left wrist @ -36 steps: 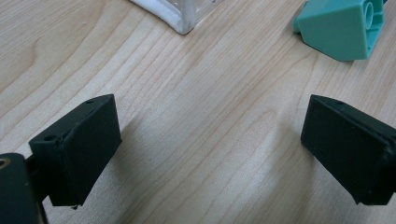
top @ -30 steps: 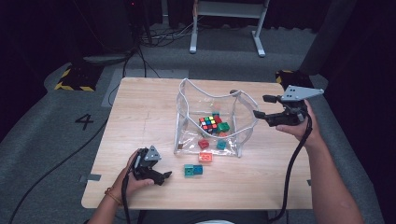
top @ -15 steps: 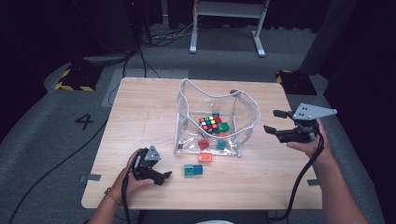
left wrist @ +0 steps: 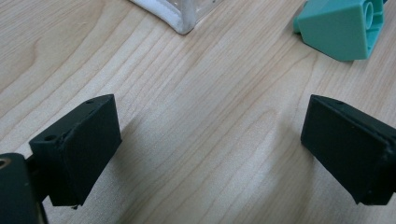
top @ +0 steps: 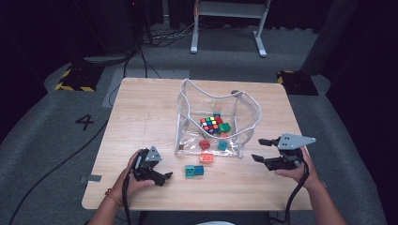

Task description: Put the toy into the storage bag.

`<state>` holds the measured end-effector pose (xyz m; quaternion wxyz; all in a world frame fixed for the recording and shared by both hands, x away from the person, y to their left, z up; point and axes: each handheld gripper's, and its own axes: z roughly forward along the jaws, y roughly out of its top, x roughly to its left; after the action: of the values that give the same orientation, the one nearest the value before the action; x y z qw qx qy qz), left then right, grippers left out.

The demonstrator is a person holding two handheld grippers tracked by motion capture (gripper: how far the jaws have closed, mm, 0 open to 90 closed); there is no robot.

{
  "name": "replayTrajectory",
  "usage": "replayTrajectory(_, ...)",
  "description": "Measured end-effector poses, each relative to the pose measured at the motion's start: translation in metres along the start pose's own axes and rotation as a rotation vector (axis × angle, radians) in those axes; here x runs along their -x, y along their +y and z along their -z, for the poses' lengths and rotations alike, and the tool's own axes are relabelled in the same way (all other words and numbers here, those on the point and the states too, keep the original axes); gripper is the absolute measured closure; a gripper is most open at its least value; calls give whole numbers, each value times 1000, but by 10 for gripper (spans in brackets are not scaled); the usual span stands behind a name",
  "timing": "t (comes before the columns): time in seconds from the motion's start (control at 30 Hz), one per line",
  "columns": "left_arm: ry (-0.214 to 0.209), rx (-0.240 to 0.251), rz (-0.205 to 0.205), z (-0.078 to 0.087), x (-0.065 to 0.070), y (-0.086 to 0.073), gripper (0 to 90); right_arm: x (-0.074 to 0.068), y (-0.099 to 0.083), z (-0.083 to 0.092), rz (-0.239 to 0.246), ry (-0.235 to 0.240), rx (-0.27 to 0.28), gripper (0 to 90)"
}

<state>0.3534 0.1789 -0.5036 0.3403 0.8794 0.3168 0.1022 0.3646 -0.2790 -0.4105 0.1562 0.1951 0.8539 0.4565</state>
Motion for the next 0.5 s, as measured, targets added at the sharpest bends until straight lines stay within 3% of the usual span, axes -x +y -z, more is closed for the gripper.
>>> replayTrajectory(0.2,-1,-1,1,0,0,0,50,-24,-6,-38,39,105,-19,396)
replayTrajectory(0.27,-2,-4,0,0,0,0,50,-31,-4,-53,51,131,-49,424)
replayTrajectory(0.33,0,-3,-1,0,0,0,50,-35,-2,-68,105,153,-75,432)
replayTrajectory(0.4,0,-1,0,0,0,0,50,-38,1,-79,72,163,-92,441)
replayTrajectory(0.5,-2,-2,0,0,0,0,50,-37,5,-95,69,169,-78,463)
